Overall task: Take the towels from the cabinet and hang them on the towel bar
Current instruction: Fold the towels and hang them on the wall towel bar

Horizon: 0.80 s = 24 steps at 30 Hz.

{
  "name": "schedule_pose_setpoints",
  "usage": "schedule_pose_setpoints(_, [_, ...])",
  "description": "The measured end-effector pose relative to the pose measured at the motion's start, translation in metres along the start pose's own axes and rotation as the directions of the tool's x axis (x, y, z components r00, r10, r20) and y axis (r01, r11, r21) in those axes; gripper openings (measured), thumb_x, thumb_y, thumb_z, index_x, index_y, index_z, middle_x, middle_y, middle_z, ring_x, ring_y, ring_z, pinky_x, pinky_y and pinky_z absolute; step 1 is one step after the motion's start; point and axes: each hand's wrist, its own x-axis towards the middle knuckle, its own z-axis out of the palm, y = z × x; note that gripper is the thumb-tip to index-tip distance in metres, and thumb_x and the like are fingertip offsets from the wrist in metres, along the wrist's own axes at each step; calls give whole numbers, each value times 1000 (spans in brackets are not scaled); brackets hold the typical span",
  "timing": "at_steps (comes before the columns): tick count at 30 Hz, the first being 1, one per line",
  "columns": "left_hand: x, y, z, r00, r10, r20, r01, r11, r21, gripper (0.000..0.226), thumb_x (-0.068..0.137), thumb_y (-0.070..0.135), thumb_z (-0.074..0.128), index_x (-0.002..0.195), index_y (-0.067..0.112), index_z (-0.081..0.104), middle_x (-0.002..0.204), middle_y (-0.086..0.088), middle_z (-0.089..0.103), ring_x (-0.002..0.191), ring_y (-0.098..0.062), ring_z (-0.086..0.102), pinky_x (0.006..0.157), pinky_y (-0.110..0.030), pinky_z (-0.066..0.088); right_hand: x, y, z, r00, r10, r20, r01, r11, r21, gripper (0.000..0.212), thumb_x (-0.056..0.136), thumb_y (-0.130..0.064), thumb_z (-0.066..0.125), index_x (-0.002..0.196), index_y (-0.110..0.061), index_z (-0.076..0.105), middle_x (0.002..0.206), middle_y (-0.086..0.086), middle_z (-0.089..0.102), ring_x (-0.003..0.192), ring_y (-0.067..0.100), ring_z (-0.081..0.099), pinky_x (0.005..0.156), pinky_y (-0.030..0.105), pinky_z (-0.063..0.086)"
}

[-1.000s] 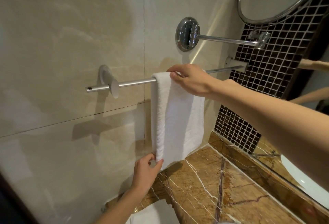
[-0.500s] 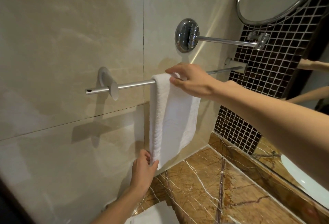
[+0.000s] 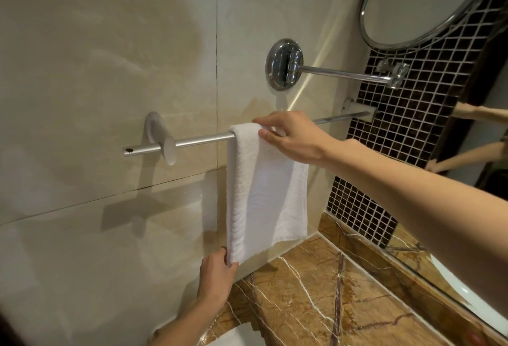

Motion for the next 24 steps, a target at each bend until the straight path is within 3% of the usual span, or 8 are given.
schedule_pose_setpoints(5, [2,5,0,1000,-3,13,3,1000,-13,16,81,13,72,95,7,70,77,4,61,69,-10,57,54,-11,34,-1,7,-2,1000,0,-9,0,1000,27,40,95,-38,45,125,-18,62,117,10,67,109,29,60,92,47,47])
schedule_pose_setpoints(8, [3,7,0,999,-9,42,11,999,-50,16,78,13,76,93,8,70,78,5,63,70,-11,59,52,-11,37,-1,12,-2,1000,11,-6,-11,1000,25,44,93,-42,42,125,-19,62,118,7,67,111,29,60,92,46,47])
schedule_pose_setpoints(14, [10,11,9,996,-34,85,46,988,-145,28,70,12,82,72,27,59,76,6,69,72,-13,67,69,-33,56,-1,26,-5,1000,25,-12,-25,999,26,50,91,-45,40,128,-19,61,123,2,66,115,24,59,95,45,46])
schedule_pose_setpoints(24, [29,27,45,995,-1,96,17,987,-162,22,70,13,81,76,24,63,76,5,70,70,-11,65,59,-19,46,-4,66,-9,998,60,3,-60,998,24,47,94,-44,44,131,-20,58,131,0,61,120,20,56,99,44,44])
